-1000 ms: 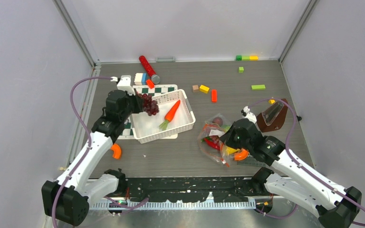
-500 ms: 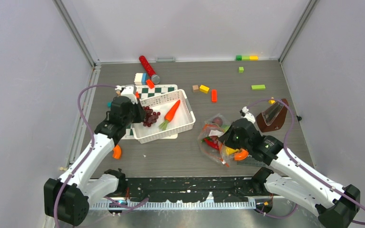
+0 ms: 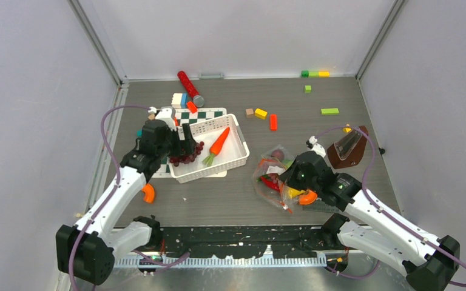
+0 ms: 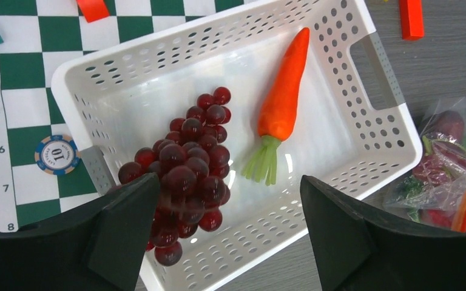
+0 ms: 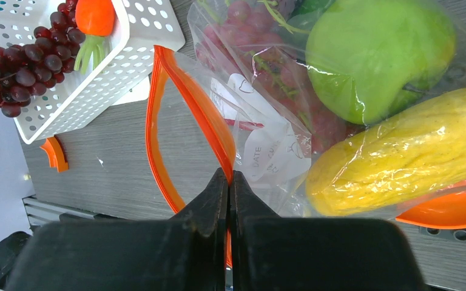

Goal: Open the zip-top bag and remove the fake food
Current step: Place the fake fruit in the bin.

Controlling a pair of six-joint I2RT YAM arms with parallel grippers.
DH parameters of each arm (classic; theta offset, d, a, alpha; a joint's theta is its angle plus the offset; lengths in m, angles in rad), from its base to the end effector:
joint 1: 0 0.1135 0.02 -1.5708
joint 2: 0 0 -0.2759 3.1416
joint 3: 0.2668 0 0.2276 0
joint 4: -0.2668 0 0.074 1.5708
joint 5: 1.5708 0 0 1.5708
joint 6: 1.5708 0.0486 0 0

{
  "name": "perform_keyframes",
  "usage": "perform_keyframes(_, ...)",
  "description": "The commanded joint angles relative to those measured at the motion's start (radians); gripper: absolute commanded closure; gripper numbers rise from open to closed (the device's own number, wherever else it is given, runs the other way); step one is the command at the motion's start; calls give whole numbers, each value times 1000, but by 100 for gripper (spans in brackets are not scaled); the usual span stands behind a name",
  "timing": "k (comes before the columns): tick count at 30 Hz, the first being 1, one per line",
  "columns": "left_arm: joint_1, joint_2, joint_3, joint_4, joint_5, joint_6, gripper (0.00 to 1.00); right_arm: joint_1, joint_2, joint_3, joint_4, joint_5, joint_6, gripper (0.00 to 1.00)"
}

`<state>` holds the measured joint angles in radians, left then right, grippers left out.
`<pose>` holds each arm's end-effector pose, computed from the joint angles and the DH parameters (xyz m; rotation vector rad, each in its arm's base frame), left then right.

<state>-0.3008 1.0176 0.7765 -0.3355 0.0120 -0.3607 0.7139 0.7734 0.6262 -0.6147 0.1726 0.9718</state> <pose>0.1959 -0.0614 0.2873 -0.0580 2.1732 -0.3954 0.1088 0.0832 0.2493 0.3980 2.3758 0.6307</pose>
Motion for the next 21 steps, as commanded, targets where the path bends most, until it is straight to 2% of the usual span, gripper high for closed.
perform_keyframes(1,-21,58,128,-64,50,28,8,-2,5,12,11,12,0,100)
perform_keyframes(4,-97,107,197,-118,16,55,1,-2,10,18,12,13,-6,100)
perform_keyframes(9,-264,173,286,-177,-125,71,0,-2,24,24,13,10,-8,100)
perform_keyframes(13,-300,217,331,-244,-173,15,0,-2,18,25,8,11,-11,100)
perform_keyframes(21,-308,355,516,-561,-248,-29,0,-2,18,27,4,20,-24,100)
